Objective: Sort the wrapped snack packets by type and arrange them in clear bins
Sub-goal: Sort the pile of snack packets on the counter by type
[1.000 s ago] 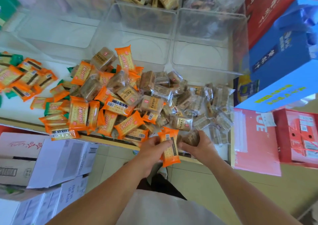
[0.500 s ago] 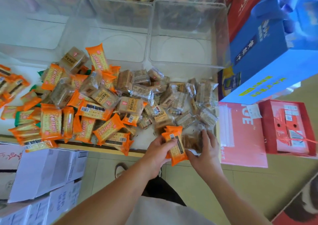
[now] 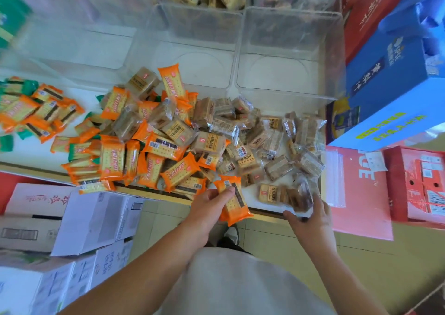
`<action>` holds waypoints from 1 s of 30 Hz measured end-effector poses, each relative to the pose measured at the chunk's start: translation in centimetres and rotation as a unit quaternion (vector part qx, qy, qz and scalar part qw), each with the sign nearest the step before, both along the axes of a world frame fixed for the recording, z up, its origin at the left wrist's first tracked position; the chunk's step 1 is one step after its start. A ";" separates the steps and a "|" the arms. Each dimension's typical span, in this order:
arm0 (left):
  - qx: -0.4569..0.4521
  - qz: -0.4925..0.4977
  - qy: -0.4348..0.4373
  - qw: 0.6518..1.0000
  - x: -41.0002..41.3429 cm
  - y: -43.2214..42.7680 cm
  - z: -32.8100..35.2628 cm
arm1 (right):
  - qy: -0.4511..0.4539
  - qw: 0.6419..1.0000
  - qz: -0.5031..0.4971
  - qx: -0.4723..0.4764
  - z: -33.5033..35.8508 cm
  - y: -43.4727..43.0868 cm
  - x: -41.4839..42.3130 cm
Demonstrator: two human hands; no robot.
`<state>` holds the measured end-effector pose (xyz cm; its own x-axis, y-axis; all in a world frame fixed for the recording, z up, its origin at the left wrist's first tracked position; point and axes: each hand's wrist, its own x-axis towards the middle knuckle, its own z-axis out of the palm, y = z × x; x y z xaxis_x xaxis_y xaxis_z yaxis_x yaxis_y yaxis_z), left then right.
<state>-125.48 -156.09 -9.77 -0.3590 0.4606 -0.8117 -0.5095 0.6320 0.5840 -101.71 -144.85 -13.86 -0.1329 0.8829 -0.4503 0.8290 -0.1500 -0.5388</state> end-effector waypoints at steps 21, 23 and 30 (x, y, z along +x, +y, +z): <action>0.066 0.156 0.172 0.970 -17.7 -7.8 9.2 | 0.196 0.937 0.282 -0.066 14.0 -5.8 -32.9; 0.078 0.167 0.164 0.969 -21.7 -9.1 9.5 | 0.206 0.930 0.299 -0.059 14.7 -7.1 -37.5; 0.048 0.215 0.137 0.966 -38.8 -14.0 9.0 | 0.202 0.923 0.318 -0.072 13.7 -12.1 -53.3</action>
<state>-164.24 -170.09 -0.79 -0.7297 0.2885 -0.6199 -0.5308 0.3324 0.7796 -155.00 -156.96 -0.13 -0.7873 0.5030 -0.3567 0.5096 0.2049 -0.8357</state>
